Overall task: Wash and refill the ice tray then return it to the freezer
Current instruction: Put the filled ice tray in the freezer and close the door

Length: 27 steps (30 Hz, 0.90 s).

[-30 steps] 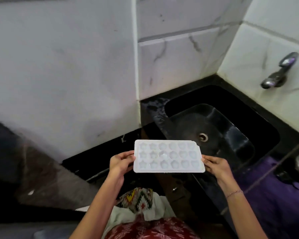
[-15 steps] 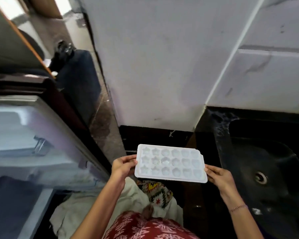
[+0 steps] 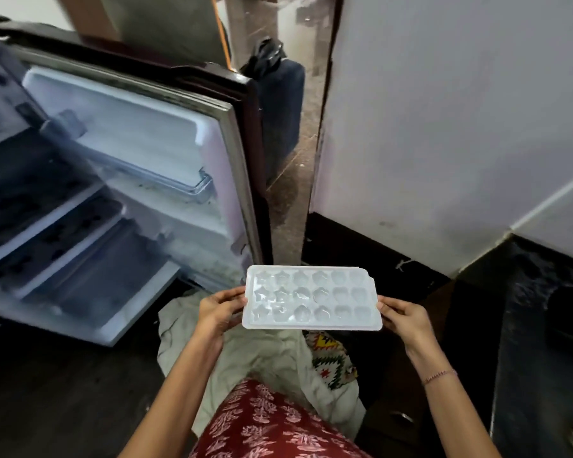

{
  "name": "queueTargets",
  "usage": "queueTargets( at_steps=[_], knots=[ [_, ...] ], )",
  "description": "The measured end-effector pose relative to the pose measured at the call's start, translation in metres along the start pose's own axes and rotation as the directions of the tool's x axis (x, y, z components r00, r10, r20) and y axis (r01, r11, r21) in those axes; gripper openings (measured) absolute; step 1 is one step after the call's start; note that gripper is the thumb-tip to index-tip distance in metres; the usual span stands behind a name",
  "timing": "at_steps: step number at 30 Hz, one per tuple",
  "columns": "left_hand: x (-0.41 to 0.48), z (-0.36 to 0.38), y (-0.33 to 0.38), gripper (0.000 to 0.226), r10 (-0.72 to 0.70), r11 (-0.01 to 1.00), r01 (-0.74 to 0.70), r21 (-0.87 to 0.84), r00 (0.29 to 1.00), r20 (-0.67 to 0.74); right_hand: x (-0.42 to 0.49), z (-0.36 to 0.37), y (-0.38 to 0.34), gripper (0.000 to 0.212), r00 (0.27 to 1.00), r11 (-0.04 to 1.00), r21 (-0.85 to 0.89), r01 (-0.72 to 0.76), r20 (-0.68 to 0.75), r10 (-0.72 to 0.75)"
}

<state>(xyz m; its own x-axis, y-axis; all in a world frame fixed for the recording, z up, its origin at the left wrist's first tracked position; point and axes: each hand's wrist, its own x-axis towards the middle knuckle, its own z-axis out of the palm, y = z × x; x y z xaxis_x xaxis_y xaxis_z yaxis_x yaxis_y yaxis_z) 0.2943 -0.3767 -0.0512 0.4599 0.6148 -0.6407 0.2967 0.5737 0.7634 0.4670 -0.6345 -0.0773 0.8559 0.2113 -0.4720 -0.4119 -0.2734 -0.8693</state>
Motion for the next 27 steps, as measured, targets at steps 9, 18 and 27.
queueTargets(
  at_steps=[9, 18, 27],
  knots=[
    [0.003, -0.114, 0.013, 0.03, -0.037, 0.993, 0.012, -0.119, 0.976, -0.213, 0.009, 0.128, -0.01, 0.01, 0.971, 0.995, -0.094, 0.02, 0.238, 0.003],
    [0.024, -0.225, 0.045, 0.027, -0.062, 0.967, -0.035, -0.251, 0.928, -0.368, 0.011, 0.277, -0.021, 0.015, 0.898, 0.987, -0.147, 0.059, 0.439, 0.012],
    [0.044, -0.315, 0.067, 0.028, -0.061, 0.936, -0.123, -0.331, 0.866, -0.495, 0.012, 0.409, -0.043, 0.022, 0.849, 0.953, -0.243, 0.182, 0.527, -0.027]
  ],
)
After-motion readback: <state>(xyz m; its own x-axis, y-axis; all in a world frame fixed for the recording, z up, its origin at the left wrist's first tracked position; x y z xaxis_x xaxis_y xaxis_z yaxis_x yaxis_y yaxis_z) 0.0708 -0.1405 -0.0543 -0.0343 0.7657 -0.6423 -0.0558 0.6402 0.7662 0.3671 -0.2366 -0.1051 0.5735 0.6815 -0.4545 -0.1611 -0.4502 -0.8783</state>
